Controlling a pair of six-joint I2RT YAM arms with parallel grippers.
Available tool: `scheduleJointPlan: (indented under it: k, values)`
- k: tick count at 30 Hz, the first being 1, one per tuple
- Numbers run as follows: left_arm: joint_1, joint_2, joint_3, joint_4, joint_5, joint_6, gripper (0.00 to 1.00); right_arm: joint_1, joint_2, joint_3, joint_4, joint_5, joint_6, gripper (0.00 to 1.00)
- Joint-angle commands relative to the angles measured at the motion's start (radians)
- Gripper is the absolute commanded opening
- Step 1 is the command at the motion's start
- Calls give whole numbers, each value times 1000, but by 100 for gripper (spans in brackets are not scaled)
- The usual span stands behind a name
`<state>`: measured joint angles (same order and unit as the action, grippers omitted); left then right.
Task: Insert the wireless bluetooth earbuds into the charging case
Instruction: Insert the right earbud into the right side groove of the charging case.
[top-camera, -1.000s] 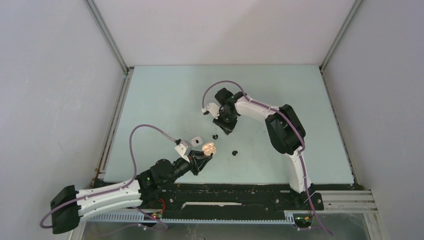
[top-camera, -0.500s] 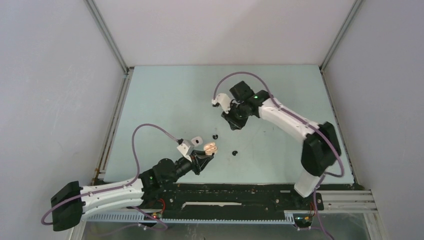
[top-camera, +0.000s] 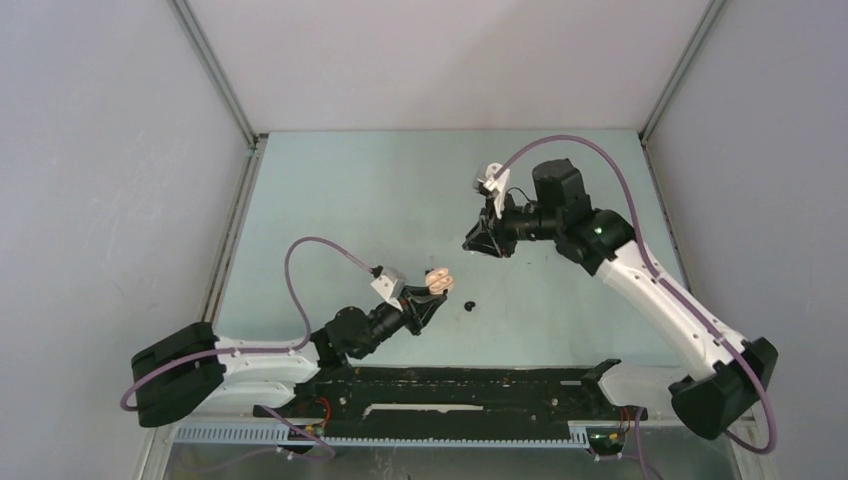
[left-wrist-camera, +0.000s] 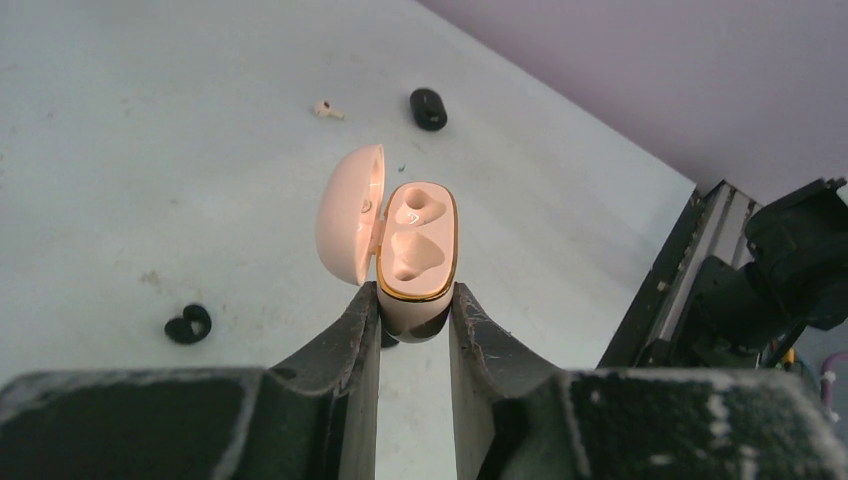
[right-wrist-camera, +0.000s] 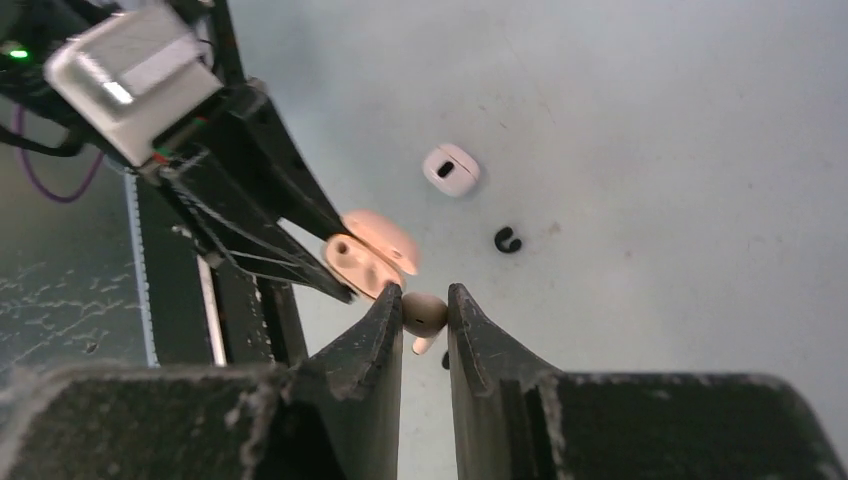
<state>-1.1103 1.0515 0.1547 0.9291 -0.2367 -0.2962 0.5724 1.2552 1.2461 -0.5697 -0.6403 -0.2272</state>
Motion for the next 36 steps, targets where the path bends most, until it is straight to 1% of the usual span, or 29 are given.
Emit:
scheduleJointPlan:
  k: [1,4,7,13,19,25,36]
  values:
    - [-10,93,70,274,-24,38,2,29,-110,-74,195,-67,75,0]
    - [-20,161,87,385,-24,29,2,45,-185,-142,293,-44,96,0]
    - [-30,205,107,445,-25,21,2,47,-201,-150,302,-44,112,0]
    - [-48,229,136,455,-49,11,2,68,-200,-166,334,-10,120,0]
    - [-51,189,137,434,-82,3,2,86,-195,-167,303,43,80,0]
    - [-51,168,131,431,-79,-11,2,102,-193,-180,324,68,75,0]
    - [-51,172,134,442,-62,-53,1,108,-183,-180,346,59,79,0]
